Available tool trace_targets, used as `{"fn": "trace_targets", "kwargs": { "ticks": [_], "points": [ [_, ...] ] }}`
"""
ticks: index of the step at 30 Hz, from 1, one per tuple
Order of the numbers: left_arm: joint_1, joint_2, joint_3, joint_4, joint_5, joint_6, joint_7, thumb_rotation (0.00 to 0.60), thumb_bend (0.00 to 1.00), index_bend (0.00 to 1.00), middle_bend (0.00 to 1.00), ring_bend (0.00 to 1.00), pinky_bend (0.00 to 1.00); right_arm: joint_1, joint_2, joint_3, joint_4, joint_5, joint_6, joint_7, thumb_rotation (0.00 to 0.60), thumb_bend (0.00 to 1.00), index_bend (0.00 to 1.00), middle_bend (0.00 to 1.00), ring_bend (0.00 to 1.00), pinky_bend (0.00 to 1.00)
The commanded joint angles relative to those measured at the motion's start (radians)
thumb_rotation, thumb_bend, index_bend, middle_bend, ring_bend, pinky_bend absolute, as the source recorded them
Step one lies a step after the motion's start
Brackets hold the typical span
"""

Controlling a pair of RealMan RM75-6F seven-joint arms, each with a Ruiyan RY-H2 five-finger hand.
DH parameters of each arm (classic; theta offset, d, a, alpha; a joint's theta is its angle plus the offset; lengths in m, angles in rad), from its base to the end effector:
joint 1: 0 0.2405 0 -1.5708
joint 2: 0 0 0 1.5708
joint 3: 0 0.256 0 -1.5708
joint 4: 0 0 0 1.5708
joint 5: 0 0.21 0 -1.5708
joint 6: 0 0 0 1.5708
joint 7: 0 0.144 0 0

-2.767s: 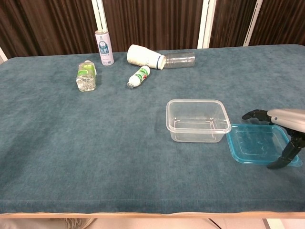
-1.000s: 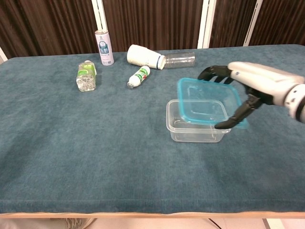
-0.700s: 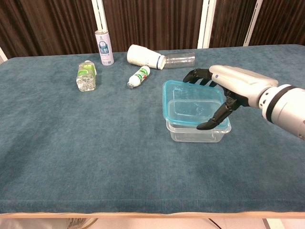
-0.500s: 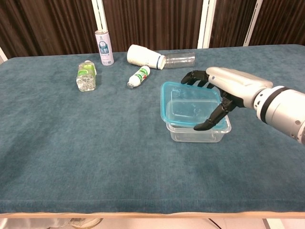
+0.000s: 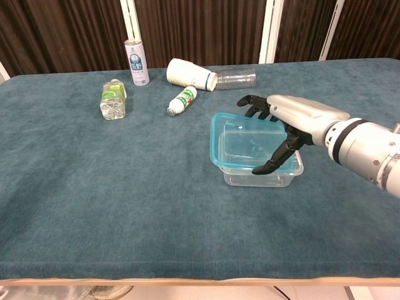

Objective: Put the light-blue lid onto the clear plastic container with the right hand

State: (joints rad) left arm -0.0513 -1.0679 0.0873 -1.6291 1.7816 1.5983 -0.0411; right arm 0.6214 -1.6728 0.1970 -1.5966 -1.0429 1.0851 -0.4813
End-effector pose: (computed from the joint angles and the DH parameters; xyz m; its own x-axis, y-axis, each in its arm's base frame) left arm -0.2846 0.1372 0.1548 0.3900 0.0486 0.9195 0.8967 -0.2471 -0.3673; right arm -0.1377 -0.2984 -0.0419 0.3122 -0.2990 0.9017 -0.9353 -0.2632 0.2366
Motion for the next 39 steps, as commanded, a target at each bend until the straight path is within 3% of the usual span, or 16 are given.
{"fn": "trace_targets", "kwargs": {
  "ticks": [1,39],
  "points": [
    [0.000,0.000,0.000,0.000,0.000,0.001,-0.001,0.600,0.44,0.09,0.00,0.00,0.37,0.004,-0.006,0.000,0.009,0.005,-0.003,0.004,0.600,0.42,0.19,0.28,0.24,0.36],
    [-0.003,-0.002,0.001,-0.003,0.000,-0.008,0.010,0.600,0.44,0.10,0.00,0.00,0.37,0.004,0.044,-0.020,0.005,0.035,-0.033,0.064,0.600,0.41,0.13,0.19,0.14,0.28]
  ]
}}
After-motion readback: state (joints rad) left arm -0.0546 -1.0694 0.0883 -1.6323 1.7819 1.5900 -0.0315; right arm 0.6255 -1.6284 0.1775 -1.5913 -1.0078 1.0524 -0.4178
